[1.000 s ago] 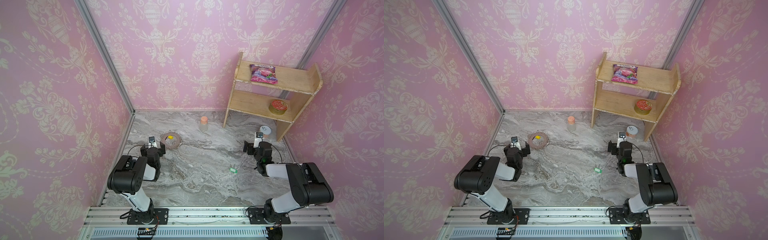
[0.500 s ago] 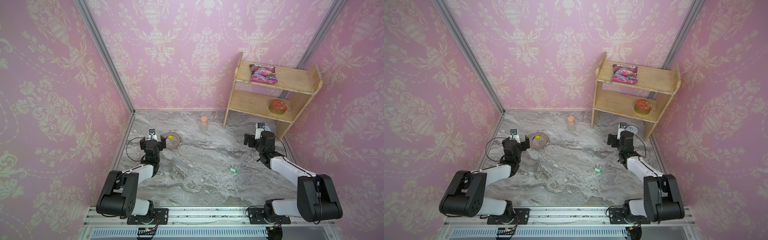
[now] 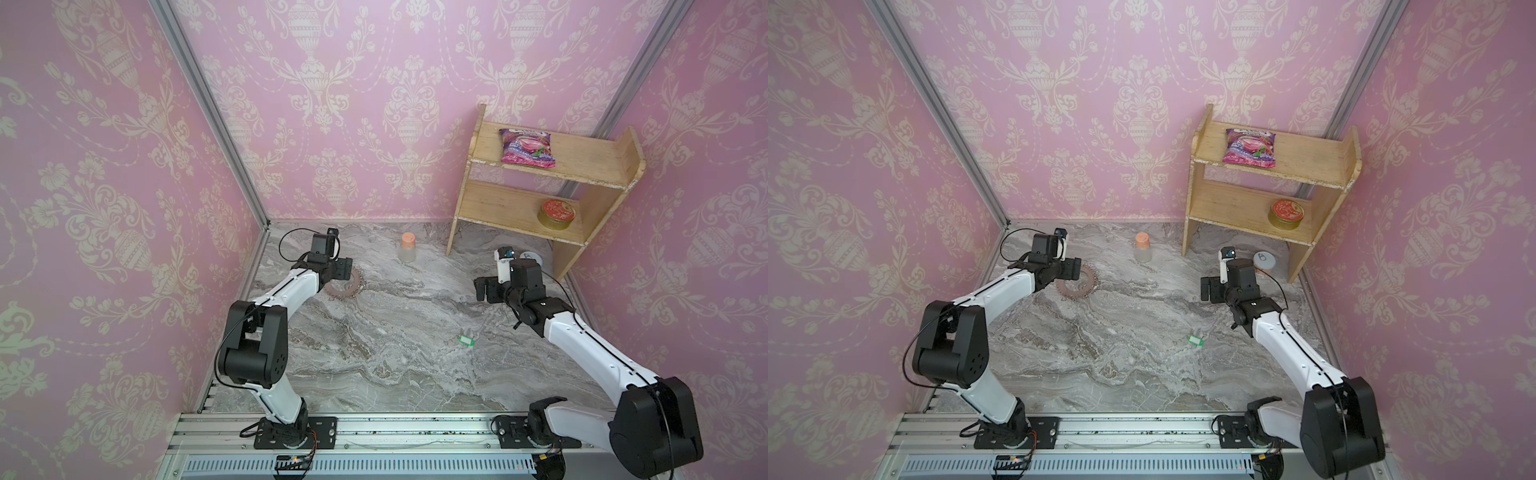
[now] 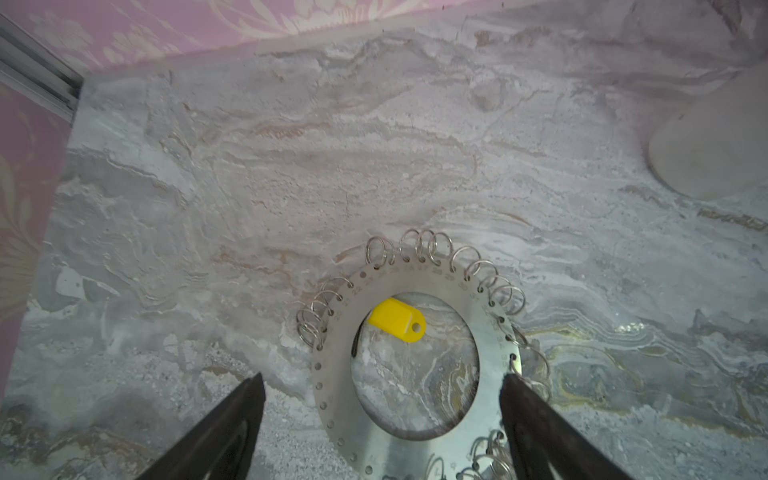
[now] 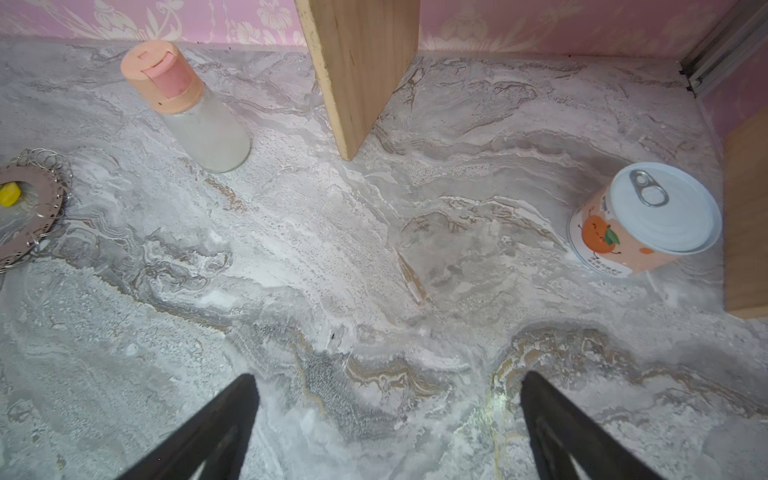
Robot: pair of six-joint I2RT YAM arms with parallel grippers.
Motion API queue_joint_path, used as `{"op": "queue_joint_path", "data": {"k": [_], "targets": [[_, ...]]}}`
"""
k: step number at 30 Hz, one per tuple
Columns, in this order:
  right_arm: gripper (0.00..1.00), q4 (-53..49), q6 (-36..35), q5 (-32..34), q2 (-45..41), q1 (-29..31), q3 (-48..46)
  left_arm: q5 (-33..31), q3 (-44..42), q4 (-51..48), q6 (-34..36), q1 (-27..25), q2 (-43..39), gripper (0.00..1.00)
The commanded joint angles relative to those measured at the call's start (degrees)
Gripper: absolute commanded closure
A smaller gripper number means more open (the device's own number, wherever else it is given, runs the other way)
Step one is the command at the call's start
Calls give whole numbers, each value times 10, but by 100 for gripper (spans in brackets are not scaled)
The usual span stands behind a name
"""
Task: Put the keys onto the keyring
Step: 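Move the left gripper over the metal ring plate while the right gripper lifts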
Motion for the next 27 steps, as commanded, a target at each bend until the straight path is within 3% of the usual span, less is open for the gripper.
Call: {"op": "queue_joint_path", "data": {"k": [1,9,27], "targets": [[0,-43,10,-20,-22,9,16,34,57,-118,-13,-3,36,13],[0,-55,15,-26,-34,17,22,53,166,-232,-20,-10,127,19],[0,-70,28,-36,-56,26,32,161,244,-374,-38,-13,220,15]]}}
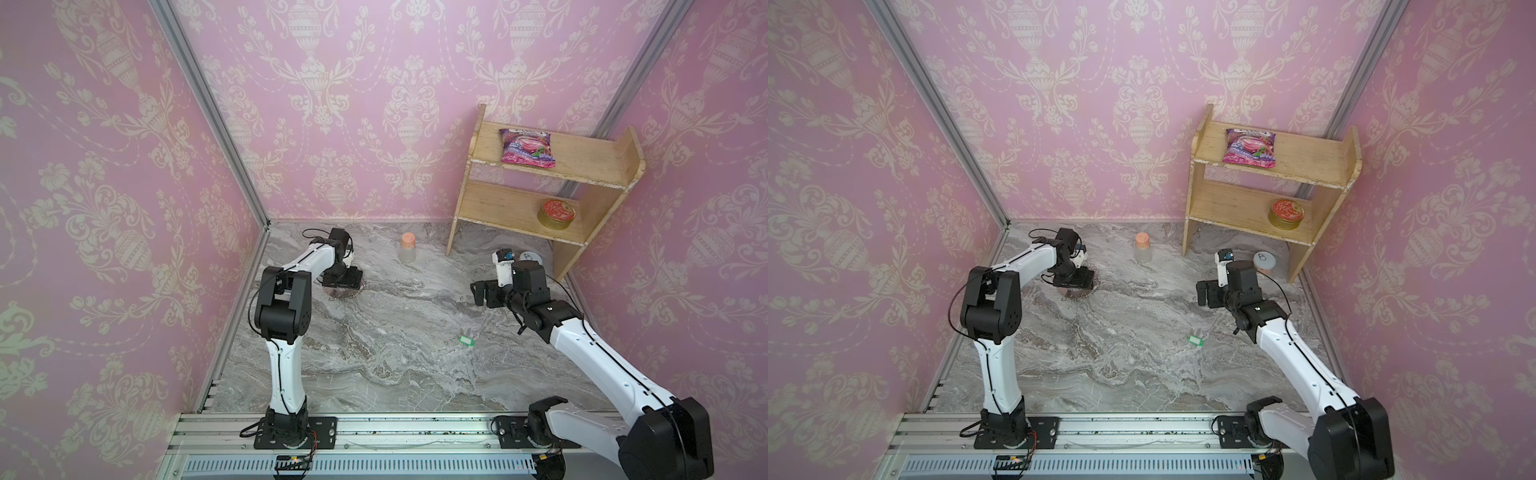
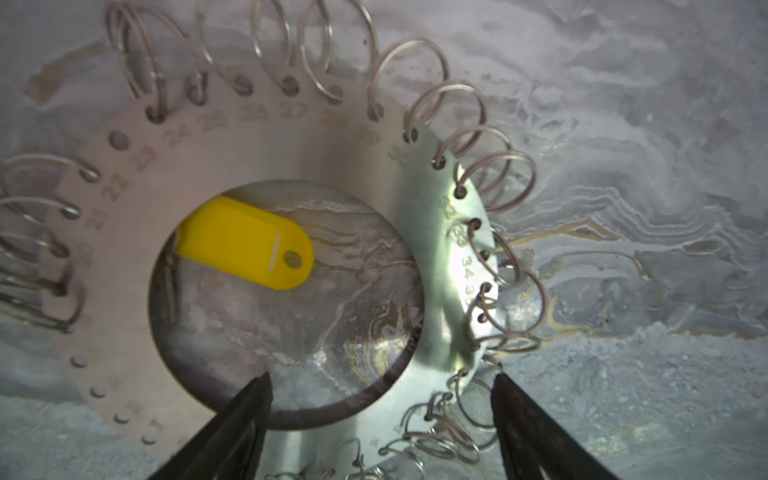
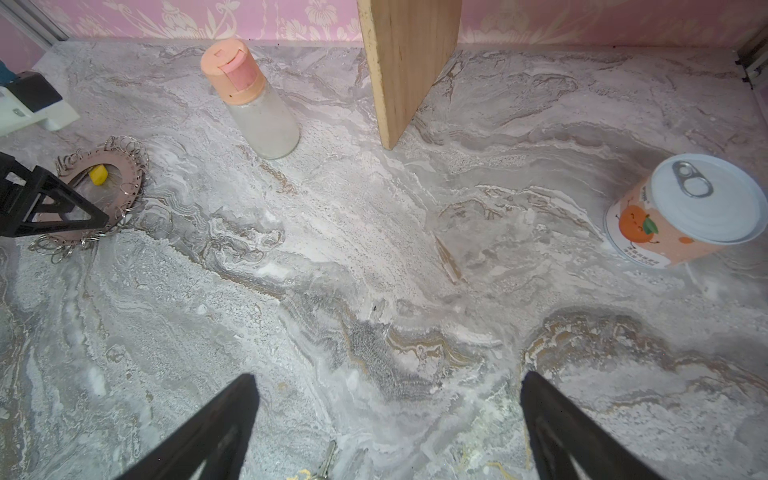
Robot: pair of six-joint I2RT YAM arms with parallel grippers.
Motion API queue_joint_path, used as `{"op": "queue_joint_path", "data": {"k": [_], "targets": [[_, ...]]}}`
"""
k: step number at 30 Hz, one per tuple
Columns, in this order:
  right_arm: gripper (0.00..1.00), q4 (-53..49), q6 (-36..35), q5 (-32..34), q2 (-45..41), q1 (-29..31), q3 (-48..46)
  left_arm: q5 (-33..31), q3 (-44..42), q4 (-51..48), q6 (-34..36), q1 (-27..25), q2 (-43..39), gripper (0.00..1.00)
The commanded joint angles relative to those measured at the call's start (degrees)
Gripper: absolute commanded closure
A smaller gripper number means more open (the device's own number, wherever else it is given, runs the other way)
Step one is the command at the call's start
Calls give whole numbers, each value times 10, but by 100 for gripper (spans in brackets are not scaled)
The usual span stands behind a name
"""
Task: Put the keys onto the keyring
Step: 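Move the left gripper over the metal ring plate while the right gripper lifts, then lower the left gripper onto the ring plate's edge and close on it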
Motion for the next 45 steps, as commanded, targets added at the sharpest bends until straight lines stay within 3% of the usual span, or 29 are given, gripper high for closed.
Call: {"op": "queue_joint_path", "data": {"k": [1,8,18,22,31,39,45], "targets": [[0,-14,11,-8,-16,5,18,53,8,-58,-20,-6,12,15],[0,-26,11,-8,-37,7,17,89,-111,-53,-77,-32,-51,20],[0,-32,19,-6,-70,13,2,130,-312,76,-245,-121,-159,24],[0,-34,19,-6,-74,16,2,87,-311,90,-270,-156,-179,26],[0,-36,22,-12,-79,21,4,-97,-285,81,-300,-207,-328,32],[0,-31,25,-18,-74,26,4,-136,-364,60,-360,-264,-393,47],[0,-22,26,-20,-66,30,5,-151,-416,95,-380,-284,-397,54]]}}
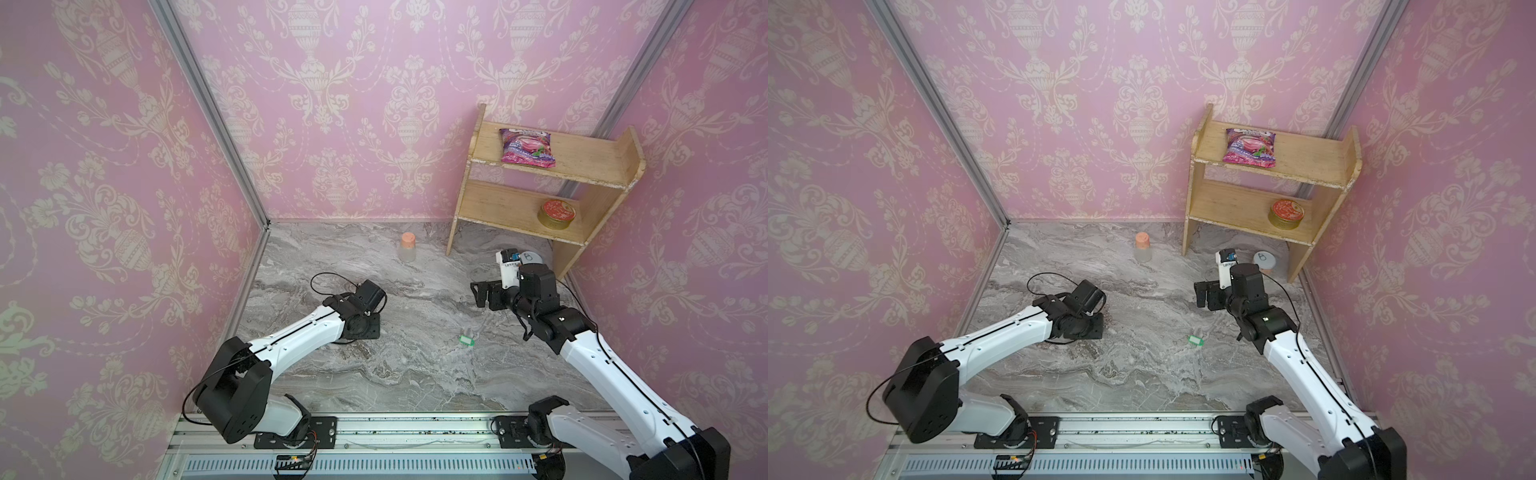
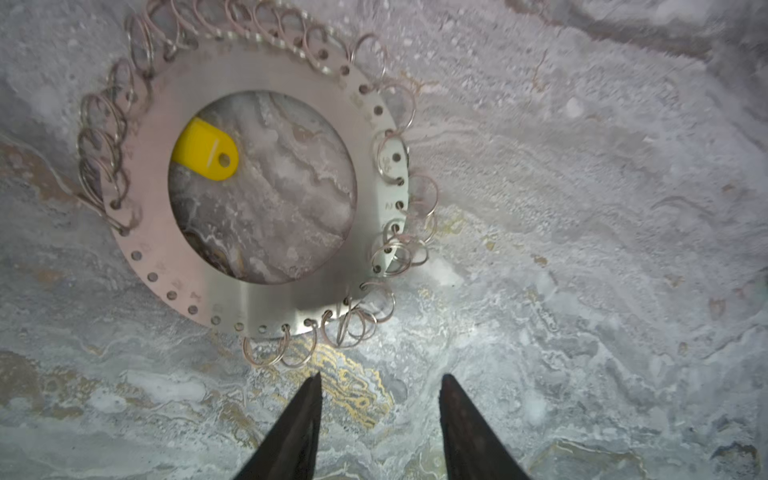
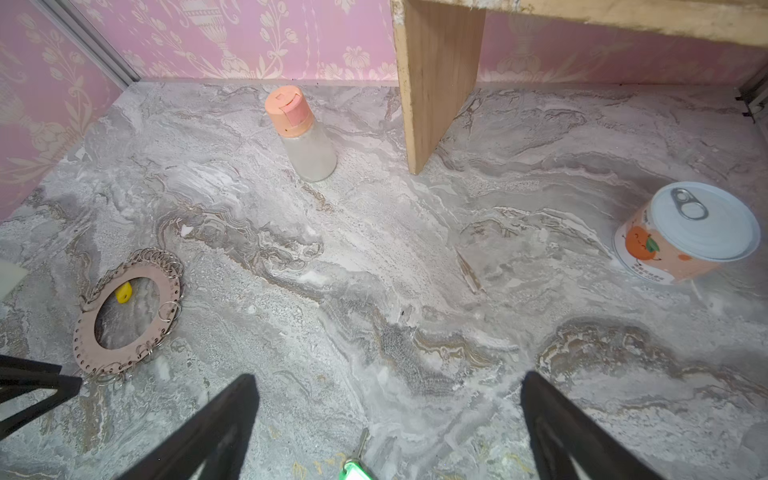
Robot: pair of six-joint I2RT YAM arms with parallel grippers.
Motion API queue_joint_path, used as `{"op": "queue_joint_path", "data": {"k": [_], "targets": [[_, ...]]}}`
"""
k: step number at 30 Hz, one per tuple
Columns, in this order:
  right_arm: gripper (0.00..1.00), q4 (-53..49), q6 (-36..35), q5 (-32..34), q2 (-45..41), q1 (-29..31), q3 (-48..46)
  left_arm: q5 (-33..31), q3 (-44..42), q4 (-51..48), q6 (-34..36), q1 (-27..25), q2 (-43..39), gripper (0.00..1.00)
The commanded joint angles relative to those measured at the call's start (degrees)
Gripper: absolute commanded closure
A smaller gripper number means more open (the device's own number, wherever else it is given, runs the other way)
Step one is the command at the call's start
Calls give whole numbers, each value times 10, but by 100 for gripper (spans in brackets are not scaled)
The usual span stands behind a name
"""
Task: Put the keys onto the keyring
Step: 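Lower the left gripper onto the ring plate's edge and close on it, then lift the ring plate with the left gripper while the right gripper swings inward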
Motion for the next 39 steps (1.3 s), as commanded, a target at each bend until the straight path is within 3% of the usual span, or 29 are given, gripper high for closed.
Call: {"op": "queue_joint_path", "data": {"k": [1,11,39], "targets": [[0,8,12,-12,4,6,2,-31,-21,12,-27,-4,-4,55],[0,7,11,-4,-2,12,-5,-50,-35,69,-9,-5,15,63],[0,12,12,5,-3,14,-3,-67,-17,58,12,-5,63,81]]}}
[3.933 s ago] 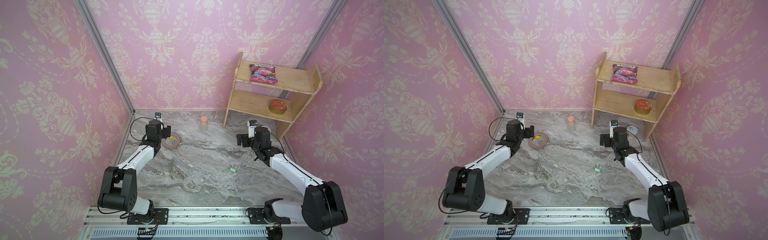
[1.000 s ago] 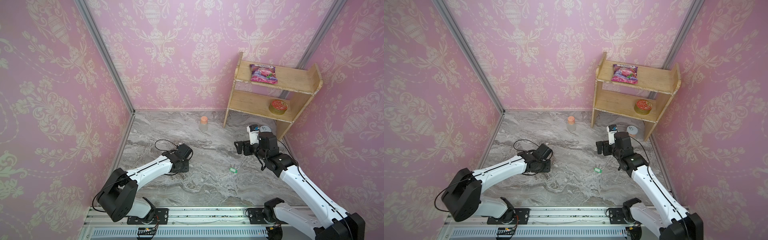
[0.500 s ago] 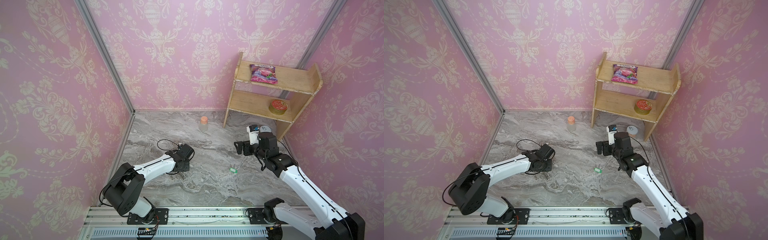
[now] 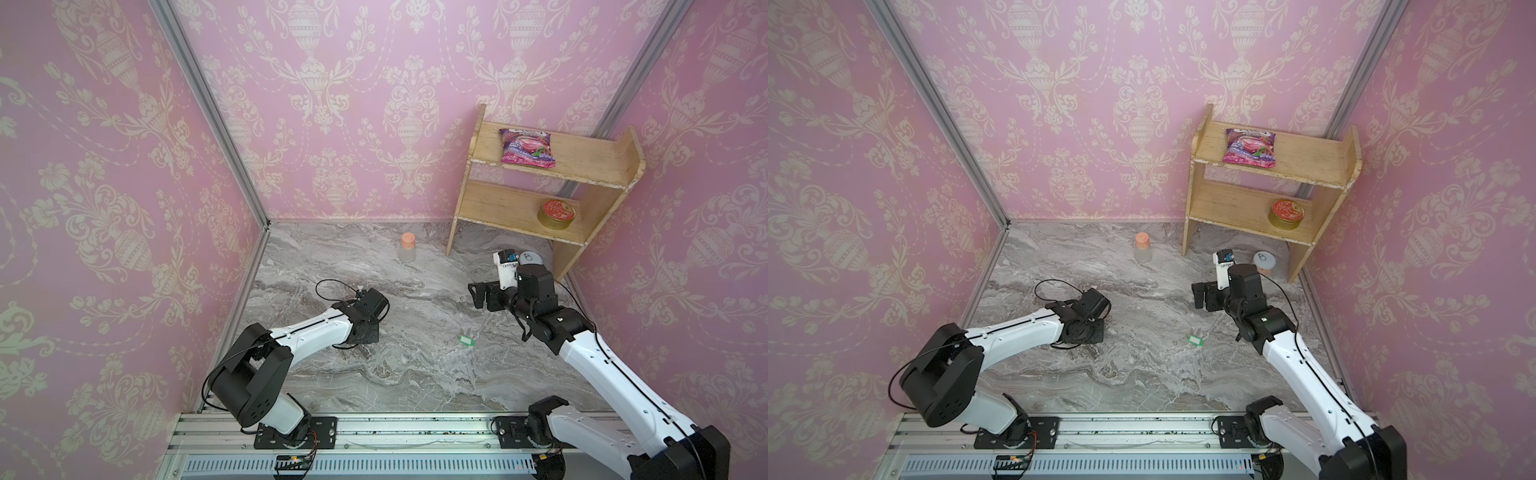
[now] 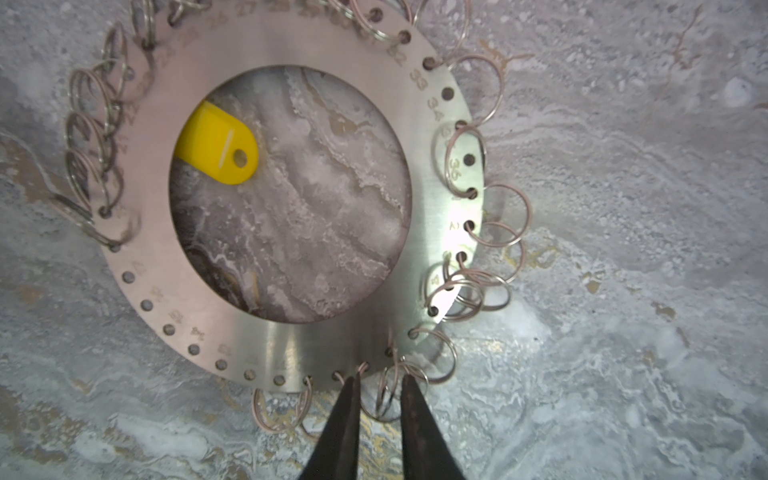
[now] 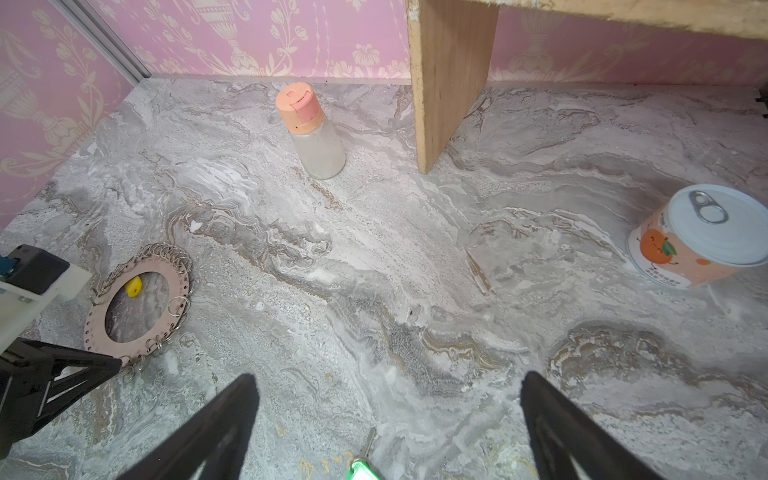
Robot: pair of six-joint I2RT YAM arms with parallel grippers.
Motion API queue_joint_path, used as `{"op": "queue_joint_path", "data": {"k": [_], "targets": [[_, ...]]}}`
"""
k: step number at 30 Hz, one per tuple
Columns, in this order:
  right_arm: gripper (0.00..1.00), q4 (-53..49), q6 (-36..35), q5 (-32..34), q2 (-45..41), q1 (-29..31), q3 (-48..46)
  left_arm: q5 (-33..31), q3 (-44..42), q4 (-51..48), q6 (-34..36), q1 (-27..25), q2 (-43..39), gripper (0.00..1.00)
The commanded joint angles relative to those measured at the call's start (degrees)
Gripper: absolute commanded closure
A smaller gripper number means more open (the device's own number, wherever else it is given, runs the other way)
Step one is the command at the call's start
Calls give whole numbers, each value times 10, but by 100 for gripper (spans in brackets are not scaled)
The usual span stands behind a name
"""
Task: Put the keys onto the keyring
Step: 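Lift the ring plate with the left gripper while the right gripper swings inward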
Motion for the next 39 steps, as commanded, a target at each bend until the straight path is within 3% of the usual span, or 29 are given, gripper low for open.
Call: {"op": "queue_joint_path", "data": {"k": [1,13,19,29,39], "targets": [[0,9,10,9,-5,5,-2,-17,11,-6,13,-3,6,82],[0,7,11,10,-10,5,-2,-18,17,-12,19,-4,6,99],[0,9,14,4,-18,5,-4,-24,41,-30,43,-4,-54,100],[0,17,8,-38,-20,12,6,52,104,-44,174,-7,-155,100],[0,3,-71,-201,-23,49,82,171,279,-122,379,-41,-193,100]]}}
